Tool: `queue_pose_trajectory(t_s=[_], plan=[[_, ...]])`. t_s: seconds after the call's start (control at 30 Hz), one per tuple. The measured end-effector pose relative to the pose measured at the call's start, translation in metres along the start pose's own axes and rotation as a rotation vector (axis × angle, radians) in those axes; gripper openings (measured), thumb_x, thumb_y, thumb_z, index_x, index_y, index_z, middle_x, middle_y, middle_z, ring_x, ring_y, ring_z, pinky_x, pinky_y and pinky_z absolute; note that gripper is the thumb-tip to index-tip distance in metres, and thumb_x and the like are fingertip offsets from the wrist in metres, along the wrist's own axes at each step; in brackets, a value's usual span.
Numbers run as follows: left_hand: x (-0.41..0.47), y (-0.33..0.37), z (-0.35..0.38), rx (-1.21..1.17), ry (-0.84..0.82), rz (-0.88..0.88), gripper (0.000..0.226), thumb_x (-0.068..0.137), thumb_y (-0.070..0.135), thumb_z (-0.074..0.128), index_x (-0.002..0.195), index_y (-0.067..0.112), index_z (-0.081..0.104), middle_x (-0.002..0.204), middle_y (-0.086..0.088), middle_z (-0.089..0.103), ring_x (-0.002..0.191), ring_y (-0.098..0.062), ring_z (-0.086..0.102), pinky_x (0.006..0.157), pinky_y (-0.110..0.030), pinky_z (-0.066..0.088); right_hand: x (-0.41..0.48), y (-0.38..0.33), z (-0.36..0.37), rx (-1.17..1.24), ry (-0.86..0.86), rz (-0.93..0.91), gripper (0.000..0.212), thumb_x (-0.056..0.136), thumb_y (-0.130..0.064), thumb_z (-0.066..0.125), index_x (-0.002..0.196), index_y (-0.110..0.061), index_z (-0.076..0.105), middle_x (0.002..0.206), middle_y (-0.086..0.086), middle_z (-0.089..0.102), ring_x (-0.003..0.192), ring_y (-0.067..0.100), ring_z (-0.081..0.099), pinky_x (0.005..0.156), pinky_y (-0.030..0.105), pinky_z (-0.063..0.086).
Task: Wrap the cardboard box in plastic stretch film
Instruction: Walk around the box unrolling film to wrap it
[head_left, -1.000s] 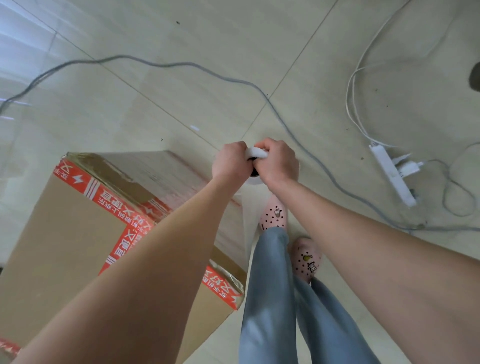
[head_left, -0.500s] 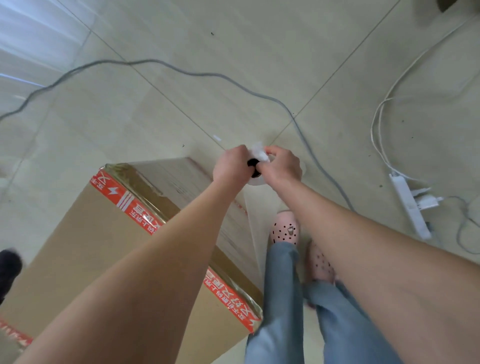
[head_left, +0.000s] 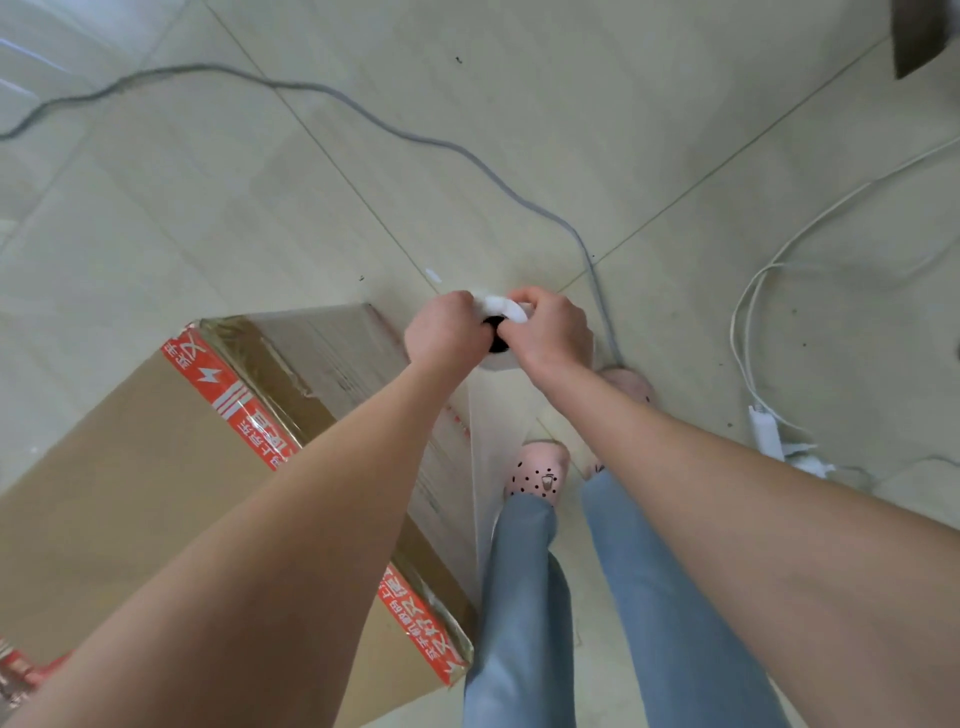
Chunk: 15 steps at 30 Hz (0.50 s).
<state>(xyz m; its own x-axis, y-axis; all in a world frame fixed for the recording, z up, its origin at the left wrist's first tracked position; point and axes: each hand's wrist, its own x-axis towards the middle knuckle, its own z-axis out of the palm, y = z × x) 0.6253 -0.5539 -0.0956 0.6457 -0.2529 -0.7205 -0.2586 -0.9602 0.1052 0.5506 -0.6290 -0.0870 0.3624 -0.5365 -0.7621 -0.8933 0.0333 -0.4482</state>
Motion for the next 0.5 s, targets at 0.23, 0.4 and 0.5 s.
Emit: queue_pose_trajectory(t_s=[0.23,0.4,0.5], plan=[[0.001,-0.006,-0.010,-0.237,0.004,-0.221,0.038,0.081,0.043,0.052,0.090,0.009,0.065,0.085,-0.008,0.071,0.081,-0.028,0.067,0.071,-0.033,0.054,0.011,-0.021,0.005,0.039,-0.026,0.045,0.034,0.073,-0.022,0.062,0.107,-0.025,0.059,0.098,-0.002,0.061,0.082,0.021,0.052,0.071,0.026,0.039],[0.011,0.000,-0.020,-0.344,0.040,-0.184,0.024,0.079,0.027,0.059,0.093,0.009,0.066,0.090,-0.010,0.070,0.082,-0.028,0.067,0.070,-0.034,0.055,0.027,-0.039,-0.004,-0.090,-0.068,-0.055,0.033,0.073,-0.021,0.062,0.104,-0.033,0.064,0.103,-0.005,0.067,0.084,0.021,0.056,0.071,0.026,0.041],[0.024,0.006,-0.030,-0.304,-0.018,-0.121,0.018,0.079,0.015,0.057,0.094,0.016,0.068,0.080,-0.004,0.062,0.078,-0.027,0.060,0.064,-0.029,0.050,0.030,-0.042,-0.004,-0.170,-0.086,-0.082,0.031,0.073,-0.019,0.061,0.099,-0.035,0.065,0.093,-0.004,0.066,0.081,0.021,0.057,0.067,0.025,0.040]])
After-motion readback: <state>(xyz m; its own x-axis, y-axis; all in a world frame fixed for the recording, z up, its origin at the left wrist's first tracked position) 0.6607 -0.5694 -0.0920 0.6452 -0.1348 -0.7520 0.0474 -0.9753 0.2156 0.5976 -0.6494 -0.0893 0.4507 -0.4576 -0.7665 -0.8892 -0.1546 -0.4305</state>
